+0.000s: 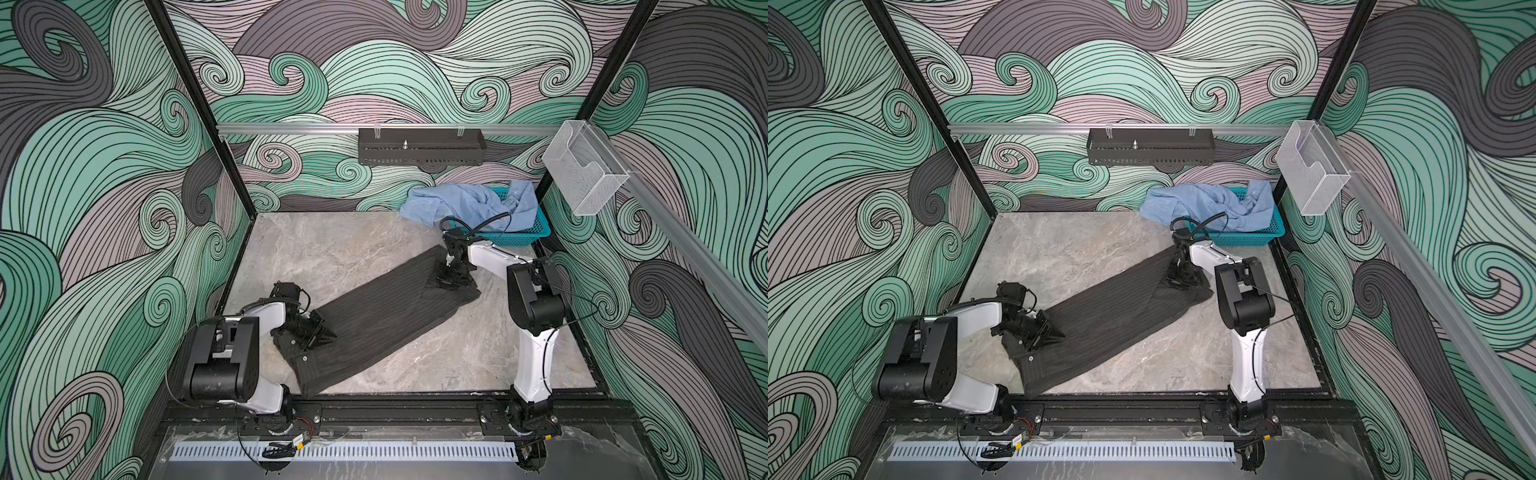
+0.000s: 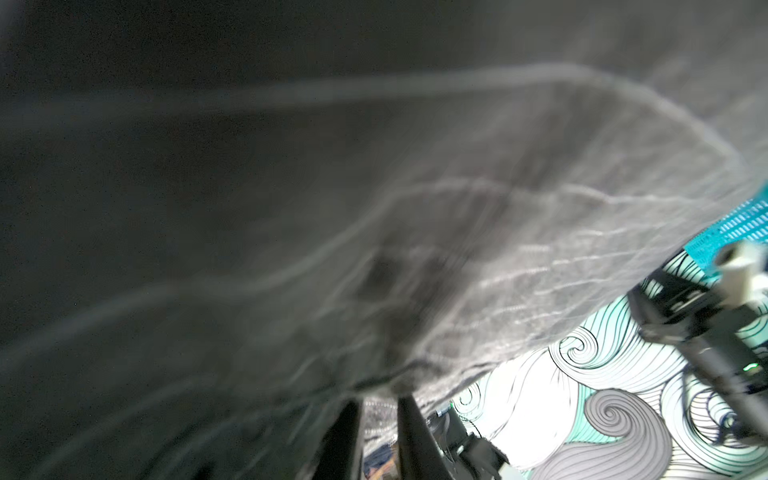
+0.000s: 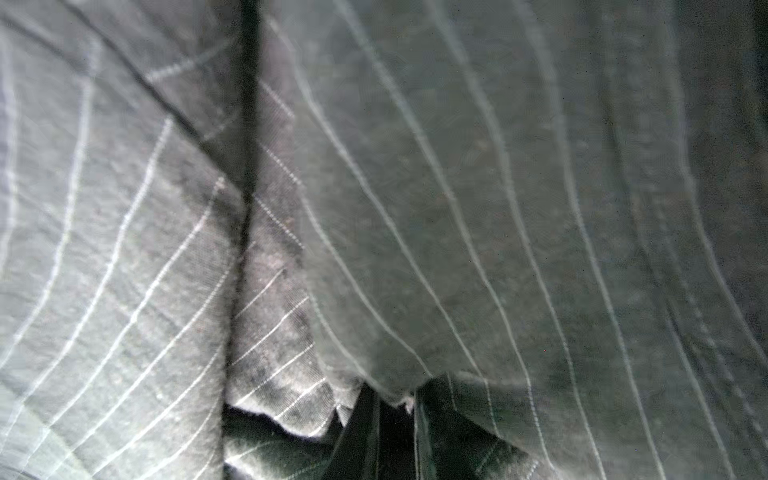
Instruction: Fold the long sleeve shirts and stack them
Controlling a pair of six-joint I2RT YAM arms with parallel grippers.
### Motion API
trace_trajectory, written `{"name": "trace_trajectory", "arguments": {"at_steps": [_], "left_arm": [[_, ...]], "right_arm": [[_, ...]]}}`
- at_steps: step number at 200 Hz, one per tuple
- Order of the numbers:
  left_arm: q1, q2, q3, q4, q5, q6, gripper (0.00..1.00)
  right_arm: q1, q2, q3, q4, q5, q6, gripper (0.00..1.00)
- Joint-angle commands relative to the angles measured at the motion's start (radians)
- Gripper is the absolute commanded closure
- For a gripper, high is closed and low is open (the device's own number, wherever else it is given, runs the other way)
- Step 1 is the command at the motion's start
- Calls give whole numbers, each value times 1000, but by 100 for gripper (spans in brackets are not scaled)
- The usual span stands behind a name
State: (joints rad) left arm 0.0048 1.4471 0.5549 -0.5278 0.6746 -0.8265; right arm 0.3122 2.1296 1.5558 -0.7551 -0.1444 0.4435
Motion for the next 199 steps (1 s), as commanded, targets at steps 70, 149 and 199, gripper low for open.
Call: {"name": "trace_trajectory", "arguments": {"at_steps": [70, 149, 199], "left_arm": [[-300, -44, -159, 195, -92, -353, 80], [-462, 105, -101, 461, -99, -537, 77], [-453, -149, 76, 136, -208, -394, 49]], "right_arm": [[142, 361, 558, -181, -31, -216, 83], [165, 633, 1146, -227, -92, -304, 77], [167, 378, 1060, -195, -3, -361, 55]]}}
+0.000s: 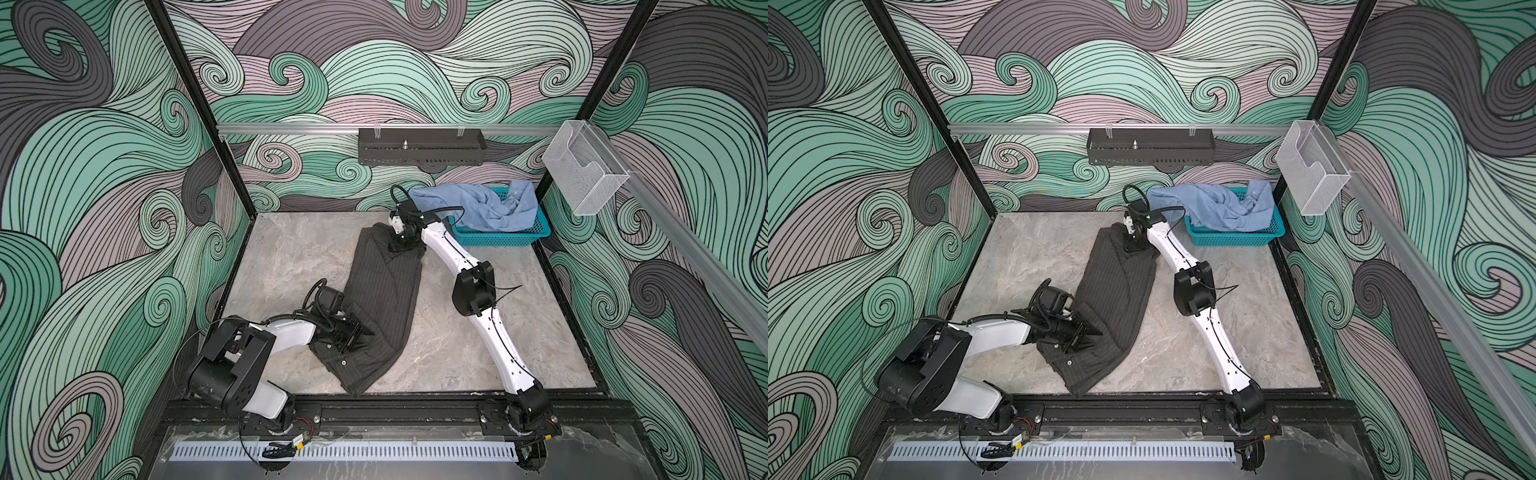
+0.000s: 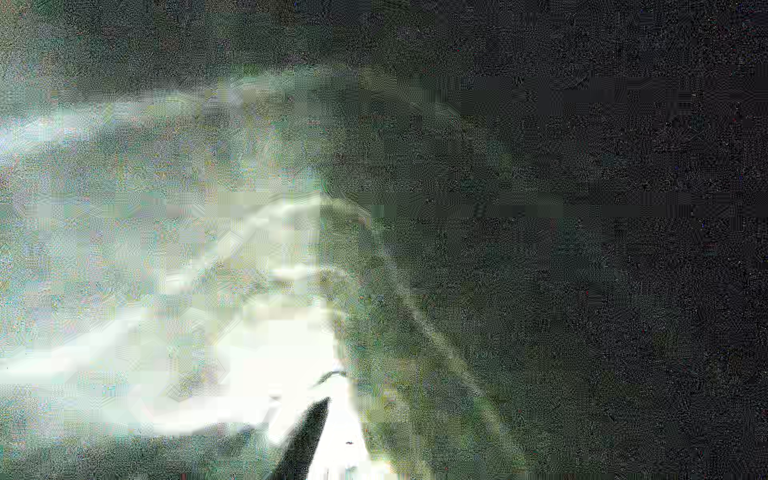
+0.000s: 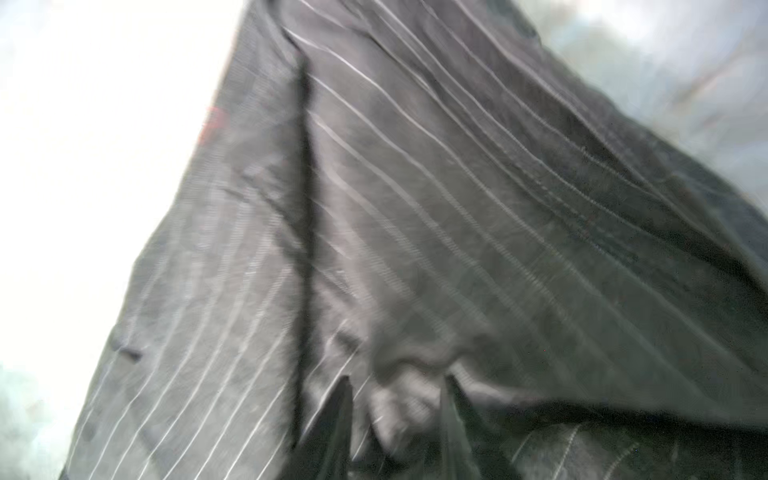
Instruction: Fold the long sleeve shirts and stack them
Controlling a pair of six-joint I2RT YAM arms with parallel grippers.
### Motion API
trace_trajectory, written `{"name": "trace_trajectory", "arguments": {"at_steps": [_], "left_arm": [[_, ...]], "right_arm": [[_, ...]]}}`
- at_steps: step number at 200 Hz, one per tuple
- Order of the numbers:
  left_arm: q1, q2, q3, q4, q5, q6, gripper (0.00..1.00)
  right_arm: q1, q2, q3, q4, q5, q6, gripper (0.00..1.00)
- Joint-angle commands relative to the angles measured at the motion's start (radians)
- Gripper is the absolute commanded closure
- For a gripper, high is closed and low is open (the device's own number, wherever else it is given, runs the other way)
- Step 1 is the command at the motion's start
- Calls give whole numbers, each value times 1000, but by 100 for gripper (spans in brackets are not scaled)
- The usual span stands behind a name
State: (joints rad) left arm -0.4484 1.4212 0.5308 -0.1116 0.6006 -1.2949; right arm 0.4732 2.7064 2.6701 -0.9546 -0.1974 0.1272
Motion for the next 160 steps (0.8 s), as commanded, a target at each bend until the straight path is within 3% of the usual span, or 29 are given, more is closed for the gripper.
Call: {"name": "trace_trajectory", "arguments": {"at_steps": [1, 19, 45, 88, 117, 160], "left_arm": [[1, -131, 104, -292, -139, 79, 49], [15, -214, 192, -455, -220, 142, 40], [51, -268, 245, -551, -343, 250, 39], [159, -103, 338, -688, -261, 437, 43], [190, -89, 288, -721, -290, 471, 44], [215, -118, 94, -656, -254, 435, 50]], "right_arm": [[6, -208, -63, 5, 51, -45, 55], [5, -358, -233, 6, 78, 4, 52], [11, -562, -549, 12, 54, 106, 50], [28, -763, -1074, 210, -27, 265, 60], [49, -715, -1128, 241, -72, 278, 66], [51, -535, -1035, 232, -64, 248, 70]]}}
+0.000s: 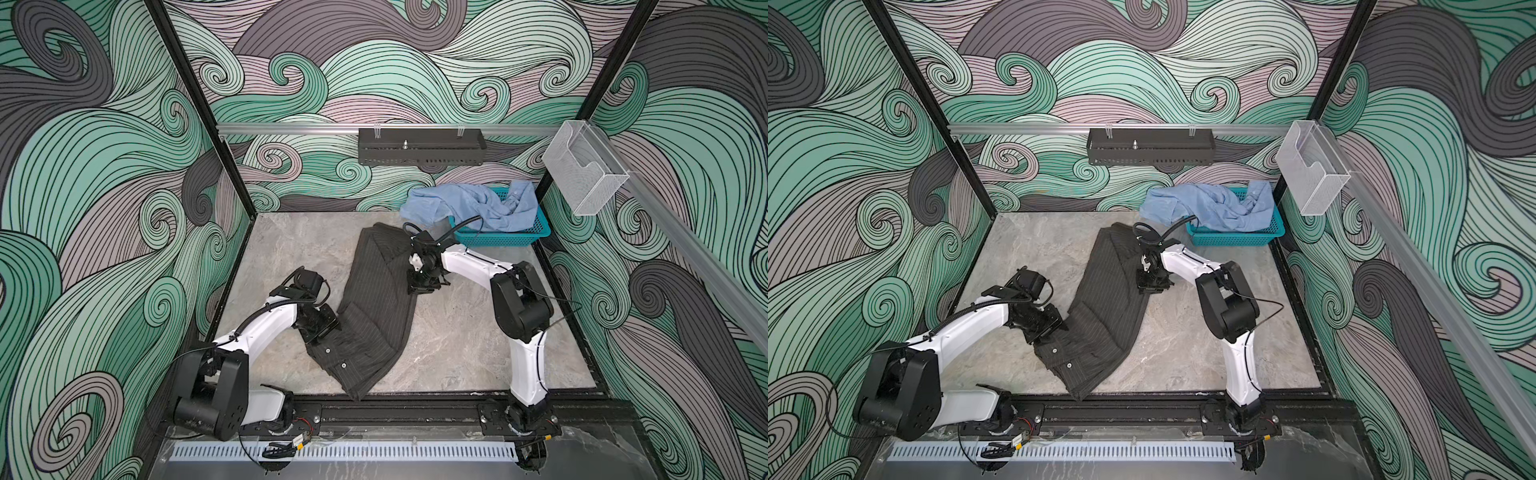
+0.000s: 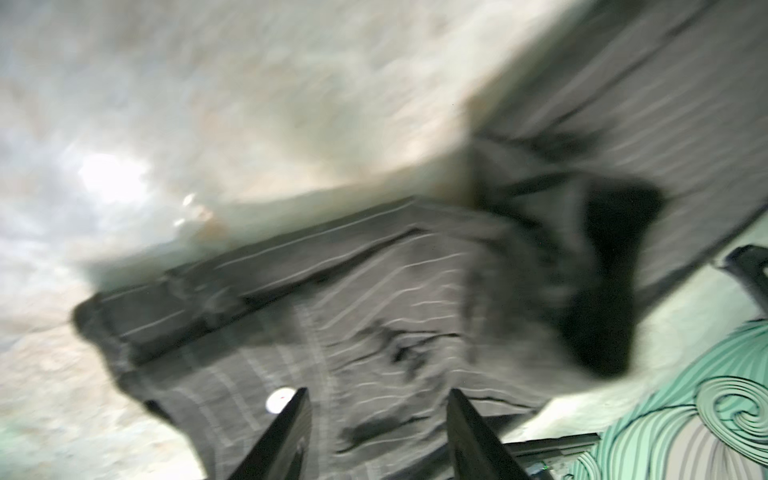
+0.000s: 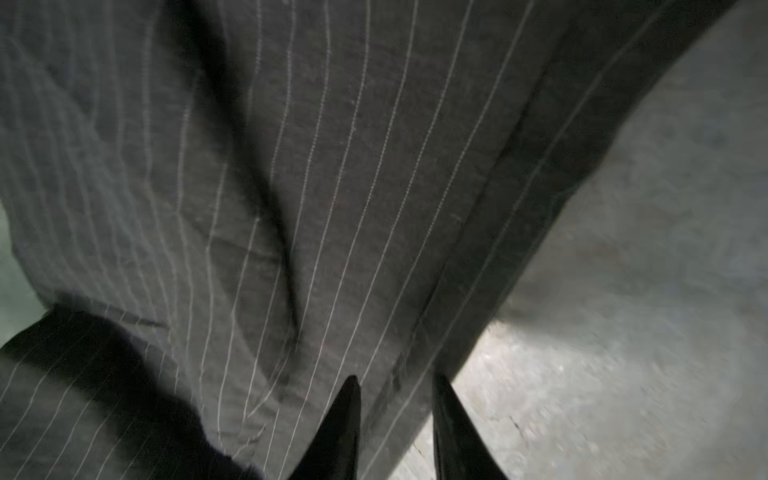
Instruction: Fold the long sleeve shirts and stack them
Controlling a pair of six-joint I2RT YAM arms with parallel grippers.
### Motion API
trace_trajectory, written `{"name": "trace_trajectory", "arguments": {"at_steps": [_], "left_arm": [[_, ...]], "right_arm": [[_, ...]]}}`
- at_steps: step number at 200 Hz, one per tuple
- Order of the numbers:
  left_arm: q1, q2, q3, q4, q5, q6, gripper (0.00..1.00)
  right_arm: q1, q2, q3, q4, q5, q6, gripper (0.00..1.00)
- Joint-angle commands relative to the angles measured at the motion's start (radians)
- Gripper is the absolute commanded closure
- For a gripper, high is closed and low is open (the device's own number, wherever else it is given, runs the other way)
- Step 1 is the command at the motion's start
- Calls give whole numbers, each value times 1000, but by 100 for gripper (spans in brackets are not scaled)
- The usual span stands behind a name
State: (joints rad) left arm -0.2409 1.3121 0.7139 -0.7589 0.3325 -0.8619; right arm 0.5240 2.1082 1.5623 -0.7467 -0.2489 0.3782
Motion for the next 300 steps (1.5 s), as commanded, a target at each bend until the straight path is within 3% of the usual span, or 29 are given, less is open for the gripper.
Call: {"name": "trace_trajectory", "arguments": {"at_steps": [1, 44, 108, 123, 138, 165, 196, 240, 259, 278, 300], "left_arm": [[8, -9, -94, -5, 17, -1, 50], [-48, 15, -243, 123, 70, -84, 58], [-315, -21, -300, 300, 93, -374, 65], [-325, -93, -286, 272, 87, -402, 65], [-325, -201, -228, 183, 48, -400, 56], [-322, -359, -88, 26, -63, -366, 47], [-297, -463, -68, -22, -190, -287, 40], [-145, -400, -174, 104, -142, -92, 38], [-88, -338, -196, 155, -82, -54, 42], [-86, -268, -182, 158, 14, -18, 44], [-92, -247, -210, 189, 48, -30, 46]], "right_arm": [[-1, 65, 78, 24, -11, -4, 70], [-31, 230, 266, -46, 28, -59, 74], [-63, 410, 650, -178, -20, -171, 65], [-62, 402, 687, -189, -30, -182, 61], [-62, 350, 680, -189, -23, -183, 57], [-61, 163, 546, -169, 8, -167, 51], [-42, -109, 214, -71, 5, -97, 44], [57, -431, -265, 109, -39, 27, 40], [117, -494, -361, 105, -25, 40, 41], [148, -546, -438, 110, -14, 56, 41], [152, -602, -497, 111, -5, 62, 42]]}}
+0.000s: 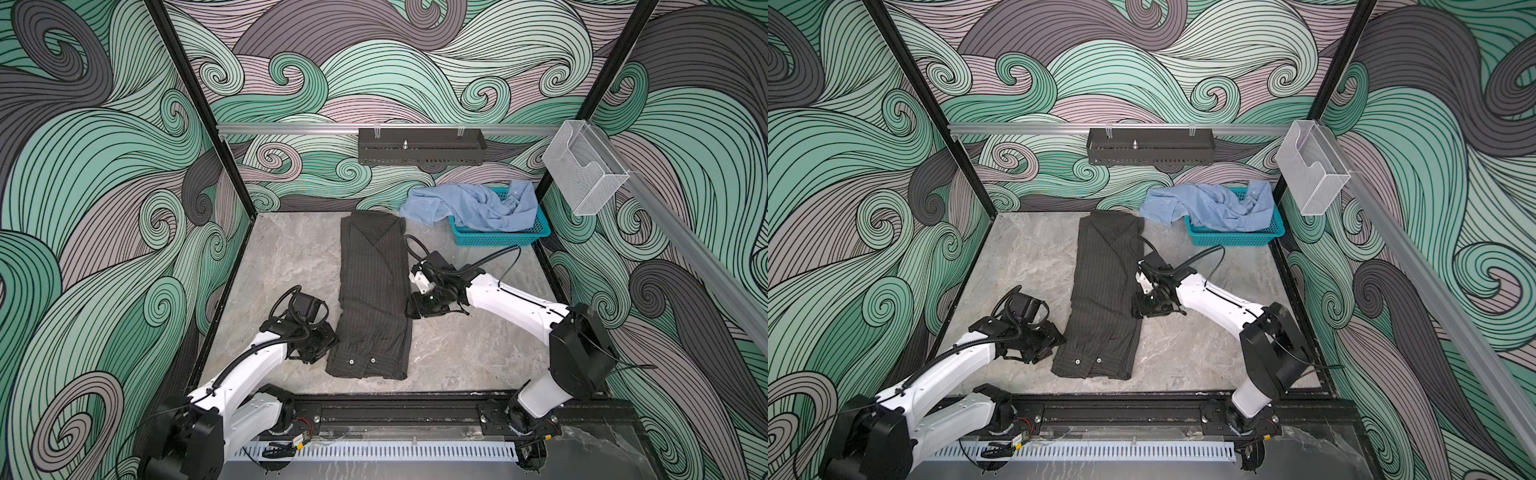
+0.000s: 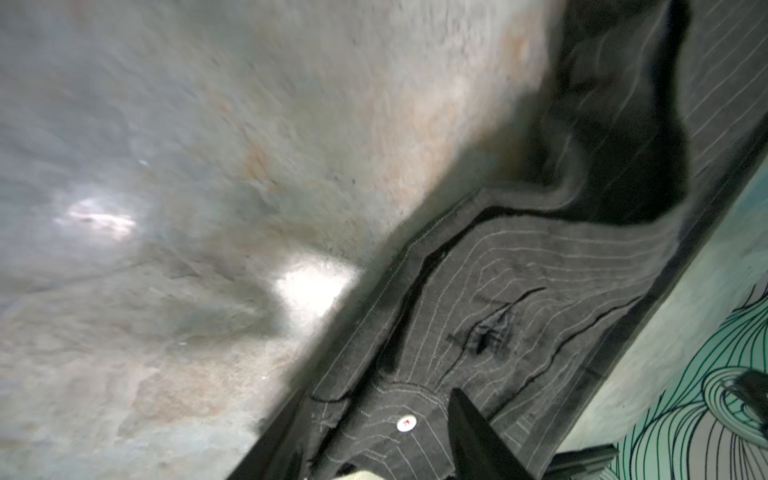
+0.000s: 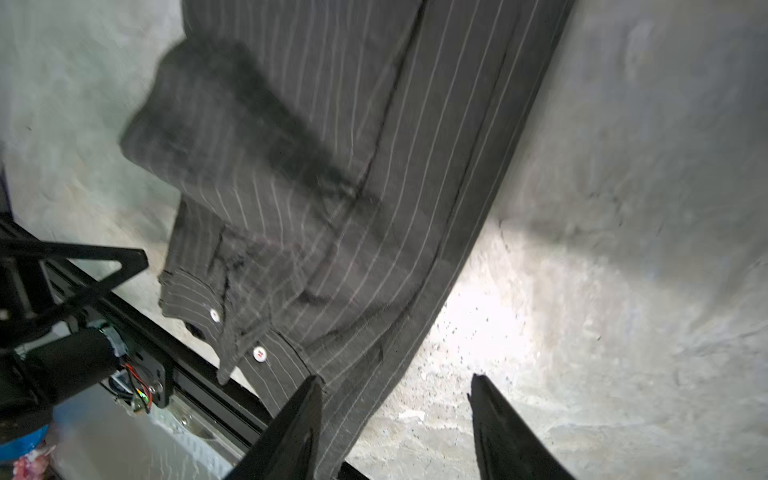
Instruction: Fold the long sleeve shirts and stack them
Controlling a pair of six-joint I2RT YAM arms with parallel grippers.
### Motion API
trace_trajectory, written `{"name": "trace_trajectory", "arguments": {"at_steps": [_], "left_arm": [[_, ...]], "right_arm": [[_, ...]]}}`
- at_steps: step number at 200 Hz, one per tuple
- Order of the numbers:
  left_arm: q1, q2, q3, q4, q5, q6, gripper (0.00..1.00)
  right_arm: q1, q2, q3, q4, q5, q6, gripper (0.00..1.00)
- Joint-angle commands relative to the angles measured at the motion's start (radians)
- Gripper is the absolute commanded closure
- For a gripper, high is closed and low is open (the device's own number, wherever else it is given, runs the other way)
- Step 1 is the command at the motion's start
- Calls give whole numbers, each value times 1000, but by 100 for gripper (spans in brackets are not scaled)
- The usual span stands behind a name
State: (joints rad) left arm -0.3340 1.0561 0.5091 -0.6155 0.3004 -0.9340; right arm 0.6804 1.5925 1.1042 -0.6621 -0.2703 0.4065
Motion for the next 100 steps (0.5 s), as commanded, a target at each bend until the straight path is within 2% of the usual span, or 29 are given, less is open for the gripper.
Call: {"name": "trace_trajectory", "arguments": {"at_steps": [1, 25, 47, 72, 100], "left_arm": [[1, 6, -8, 48, 80, 41, 46], [1, -30, -44, 86, 59, 43, 44], [1, 16, -39, 71, 52, 57, 45], [-1, 92, -60, 92, 99, 56, 55], [-13, 48, -120, 107, 128, 12, 62]], "right_arm": [[-4, -88, -40, 26, 16, 34, 42], [-4, -135, -59, -5, 45, 21, 42], [-3, -166, -71, -16, 48, 19, 42], [-4, -188, -89, -23, 47, 23, 42], [-3, -217, -119, -24, 50, 28, 42]]}}
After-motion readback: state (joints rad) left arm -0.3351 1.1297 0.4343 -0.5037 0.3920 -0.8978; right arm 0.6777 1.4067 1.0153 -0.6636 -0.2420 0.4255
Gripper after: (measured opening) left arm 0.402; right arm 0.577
